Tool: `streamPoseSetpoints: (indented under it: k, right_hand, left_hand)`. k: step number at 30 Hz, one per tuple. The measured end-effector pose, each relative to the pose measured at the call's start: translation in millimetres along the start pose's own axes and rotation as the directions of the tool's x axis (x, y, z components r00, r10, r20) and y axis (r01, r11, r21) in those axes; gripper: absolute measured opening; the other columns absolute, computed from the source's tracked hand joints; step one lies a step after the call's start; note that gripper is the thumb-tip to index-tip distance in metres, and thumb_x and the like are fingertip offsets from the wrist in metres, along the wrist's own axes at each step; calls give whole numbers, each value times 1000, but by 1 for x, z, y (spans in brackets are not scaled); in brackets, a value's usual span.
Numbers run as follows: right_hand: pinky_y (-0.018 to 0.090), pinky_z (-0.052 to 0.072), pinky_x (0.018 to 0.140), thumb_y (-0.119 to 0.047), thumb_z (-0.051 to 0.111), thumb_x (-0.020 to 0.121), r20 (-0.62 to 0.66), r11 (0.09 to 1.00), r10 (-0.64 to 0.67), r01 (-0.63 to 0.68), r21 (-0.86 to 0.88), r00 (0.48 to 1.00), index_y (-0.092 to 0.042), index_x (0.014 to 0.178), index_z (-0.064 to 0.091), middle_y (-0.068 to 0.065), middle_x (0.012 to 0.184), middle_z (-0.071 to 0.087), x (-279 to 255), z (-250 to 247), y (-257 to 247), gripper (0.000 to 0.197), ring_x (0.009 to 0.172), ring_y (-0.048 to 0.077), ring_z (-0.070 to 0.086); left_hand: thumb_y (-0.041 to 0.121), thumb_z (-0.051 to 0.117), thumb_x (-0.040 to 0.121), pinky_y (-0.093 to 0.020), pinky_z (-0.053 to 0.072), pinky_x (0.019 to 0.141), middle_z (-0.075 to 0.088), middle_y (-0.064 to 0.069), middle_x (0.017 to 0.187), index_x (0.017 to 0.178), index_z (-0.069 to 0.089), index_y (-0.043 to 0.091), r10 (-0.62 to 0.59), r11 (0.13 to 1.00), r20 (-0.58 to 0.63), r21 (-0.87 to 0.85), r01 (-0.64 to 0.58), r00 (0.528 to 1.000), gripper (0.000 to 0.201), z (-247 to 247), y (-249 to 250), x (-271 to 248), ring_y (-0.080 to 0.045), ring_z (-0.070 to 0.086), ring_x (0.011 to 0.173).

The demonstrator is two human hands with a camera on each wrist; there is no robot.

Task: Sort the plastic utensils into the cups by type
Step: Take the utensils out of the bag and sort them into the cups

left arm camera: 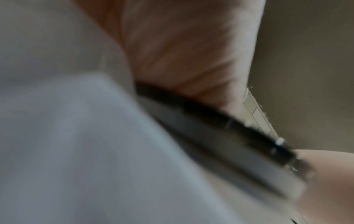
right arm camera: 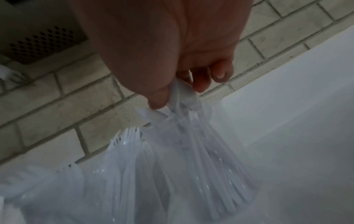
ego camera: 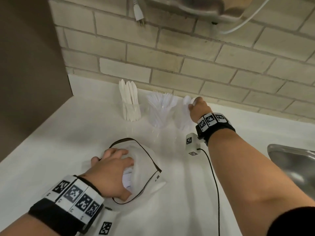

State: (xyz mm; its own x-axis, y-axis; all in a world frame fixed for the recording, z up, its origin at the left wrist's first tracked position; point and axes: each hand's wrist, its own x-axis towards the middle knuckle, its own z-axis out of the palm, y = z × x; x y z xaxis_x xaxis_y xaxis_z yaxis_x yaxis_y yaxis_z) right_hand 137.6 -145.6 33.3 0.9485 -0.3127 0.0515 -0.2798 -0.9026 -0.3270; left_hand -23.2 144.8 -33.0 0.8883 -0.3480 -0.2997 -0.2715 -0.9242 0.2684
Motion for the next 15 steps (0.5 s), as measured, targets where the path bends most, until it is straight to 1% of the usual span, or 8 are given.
streamPoseSetpoints:
  k: [2,4,6,8,10,12,14,15]
  right_hand:
    - [46,42,94,-36,33,100,-12,992,-15,13,-124,1000,-15,142,31,16,136,45,1,2,0,46,121,38,46]
    - [47,41,95,-45,32,99,-90,972,-50,28,-232,995,-24,148,24,13,143,38,-6,-3,-4,54,125,37,40]
    - [46,39,96,-48,38,96,-199,957,-150,92,-275,968,-24,145,32,12,144,36,-24,-13,-16,55,126,36,38]
    - [35,36,99,-38,46,96,-208,946,-305,271,-176,930,-17,135,50,11,137,43,-52,-21,-36,44,121,32,42]
    - [17,37,86,-22,52,94,-130,868,-486,495,49,864,-13,112,65,5,115,57,-91,-19,-60,24,100,20,55]
    - [5,38,68,-10,55,89,46,739,-650,616,273,759,-15,96,67,-8,89,60,-136,-9,-81,15,78,8,56]
    - [8,41,65,-4,55,85,294,681,-732,642,351,615,-13,94,62,-11,80,58,-169,11,-92,15,74,10,59]
    - [15,42,67,-4,56,84,408,684,-725,652,328,555,-12,95,59,-8,82,59,-178,23,-92,14,77,14,59]
  left_hand:
    - [61,69,51,-44,24,103,12,18,149,133,33,47,-5,1000,-4,0,5,1000,91,2,0,3,-12,5,138]
    - [61,69,52,-46,24,104,12,17,150,134,33,48,-18,1000,0,-5,18,1000,90,3,0,4,-13,6,139]
    - [61,69,55,-49,23,105,14,16,151,134,33,48,-29,999,10,-13,29,1000,88,3,0,5,-14,5,140]
    - [62,68,57,-51,23,107,18,15,150,133,36,48,-34,999,19,-11,34,999,84,3,-1,6,-16,5,141]
    - [61,68,59,-53,23,107,20,13,150,133,37,46,-37,999,25,-4,37,999,81,3,0,6,-18,5,141]
    - [60,68,62,-55,21,108,21,10,150,134,38,44,-34,999,31,1,34,999,79,1,3,4,-19,4,141]
    - [59,67,66,-58,17,111,22,8,151,135,39,39,-27,999,21,-34,28,999,77,-1,4,0,-20,3,143]
    - [60,66,68,-59,12,113,23,7,151,135,40,38,-30,998,14,-57,31,999,75,-2,3,-3,-20,1,145]
